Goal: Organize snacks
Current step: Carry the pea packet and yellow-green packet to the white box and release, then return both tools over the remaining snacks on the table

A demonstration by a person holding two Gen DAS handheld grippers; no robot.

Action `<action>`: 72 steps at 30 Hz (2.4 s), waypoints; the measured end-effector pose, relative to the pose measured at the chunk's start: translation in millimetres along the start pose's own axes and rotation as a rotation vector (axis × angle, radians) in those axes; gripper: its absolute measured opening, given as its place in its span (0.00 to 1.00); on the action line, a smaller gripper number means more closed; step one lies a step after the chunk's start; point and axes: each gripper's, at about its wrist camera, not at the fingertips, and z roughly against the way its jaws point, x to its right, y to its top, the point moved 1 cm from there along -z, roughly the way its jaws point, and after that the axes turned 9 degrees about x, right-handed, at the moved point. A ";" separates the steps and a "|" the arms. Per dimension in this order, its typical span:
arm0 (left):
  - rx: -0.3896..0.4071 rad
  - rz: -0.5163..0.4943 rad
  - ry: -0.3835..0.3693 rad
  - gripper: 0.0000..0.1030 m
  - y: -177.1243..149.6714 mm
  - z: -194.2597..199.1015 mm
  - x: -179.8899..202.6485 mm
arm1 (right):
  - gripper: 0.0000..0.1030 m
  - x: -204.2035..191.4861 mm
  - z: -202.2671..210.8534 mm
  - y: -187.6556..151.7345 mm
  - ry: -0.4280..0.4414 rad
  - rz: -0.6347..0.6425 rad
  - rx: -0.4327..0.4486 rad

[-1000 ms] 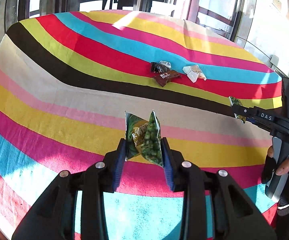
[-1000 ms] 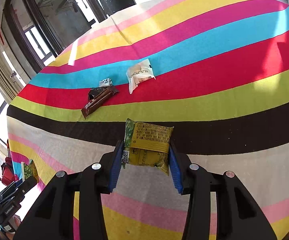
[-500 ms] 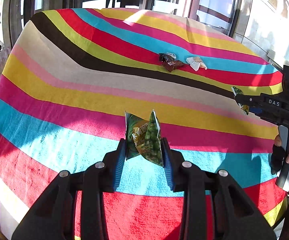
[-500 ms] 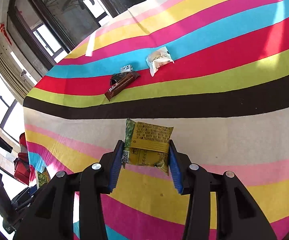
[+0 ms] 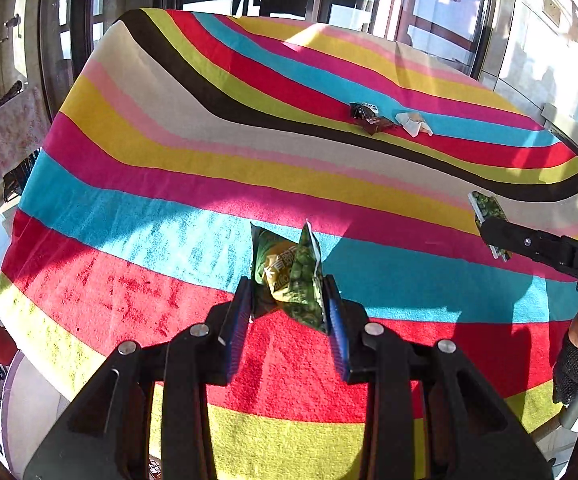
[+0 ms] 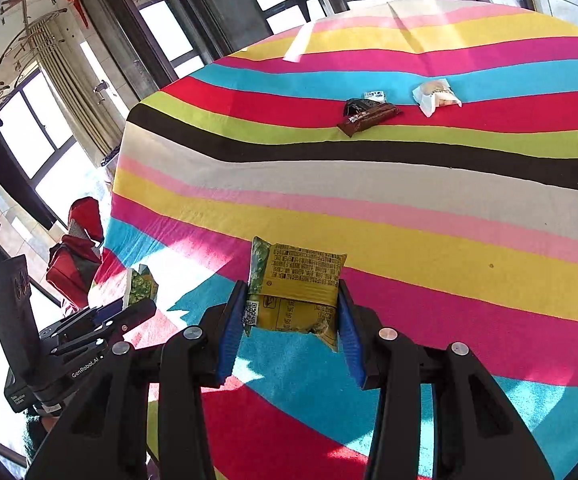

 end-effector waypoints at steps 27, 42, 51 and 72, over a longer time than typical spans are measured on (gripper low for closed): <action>0.040 0.187 0.212 0.35 -59.0 98.0 -121.2 | 0.42 -189.6 -27.3 -77.0 0.267 0.405 -0.170; -0.158 0.338 0.480 0.37 -145.6 119.3 -212.1 | 0.42 -282.4 -36.9 -193.0 0.509 0.722 -0.420; -0.085 0.319 0.806 0.98 -121.2 142.1 -221.8 | 0.69 -269.2 -6.6 -165.0 0.611 0.662 -0.325; -0.036 0.001 -0.092 0.98 57.7 -60.9 54.6 | 0.81 40.7 41.0 -1.1 -0.133 0.187 0.028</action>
